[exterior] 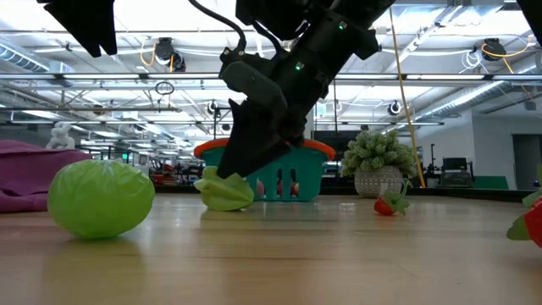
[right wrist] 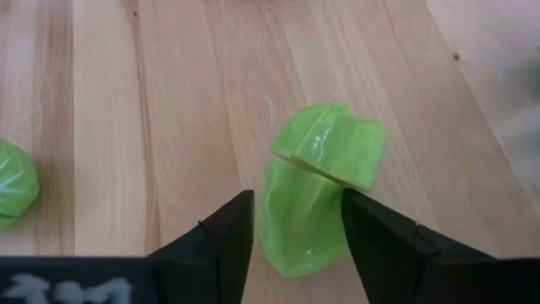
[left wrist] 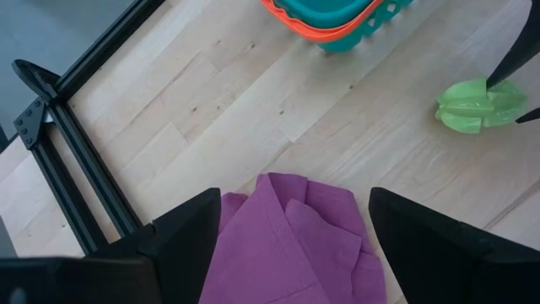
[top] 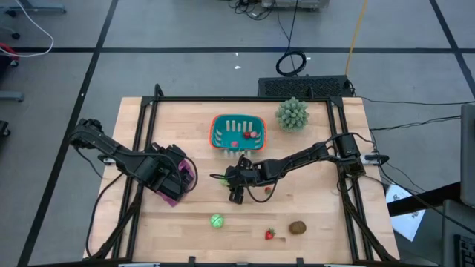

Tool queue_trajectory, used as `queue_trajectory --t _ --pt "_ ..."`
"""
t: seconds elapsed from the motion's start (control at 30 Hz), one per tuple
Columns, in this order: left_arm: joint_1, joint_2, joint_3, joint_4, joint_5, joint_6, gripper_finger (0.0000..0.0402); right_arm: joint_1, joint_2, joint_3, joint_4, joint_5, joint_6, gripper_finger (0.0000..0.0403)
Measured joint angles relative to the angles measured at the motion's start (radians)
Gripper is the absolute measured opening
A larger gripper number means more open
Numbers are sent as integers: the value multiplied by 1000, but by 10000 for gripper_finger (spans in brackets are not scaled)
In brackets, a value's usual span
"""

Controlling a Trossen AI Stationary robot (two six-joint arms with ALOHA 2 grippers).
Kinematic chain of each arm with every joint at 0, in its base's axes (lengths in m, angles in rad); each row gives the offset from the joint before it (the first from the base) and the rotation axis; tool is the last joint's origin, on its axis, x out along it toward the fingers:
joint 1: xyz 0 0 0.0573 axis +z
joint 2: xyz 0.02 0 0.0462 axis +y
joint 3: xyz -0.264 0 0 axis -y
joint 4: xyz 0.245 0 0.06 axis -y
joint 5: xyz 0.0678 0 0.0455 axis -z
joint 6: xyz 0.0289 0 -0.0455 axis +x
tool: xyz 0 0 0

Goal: Pick and placing Produce into tupperware
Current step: Put the green star fruit into the blue basket

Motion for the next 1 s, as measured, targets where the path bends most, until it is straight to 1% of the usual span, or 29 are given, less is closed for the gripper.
queue_trajectory --t 0.2,0.6,1.0 --pt "0 0 0 0 0 0 308 0 0 0 0 0 -2 137" --pt "-39 0 0 1 0 -22 308 0 0 0 -2 0 0 107" --pt "-57 0 0 3 0 -43 308 2 1 0 -27 0 6 48"
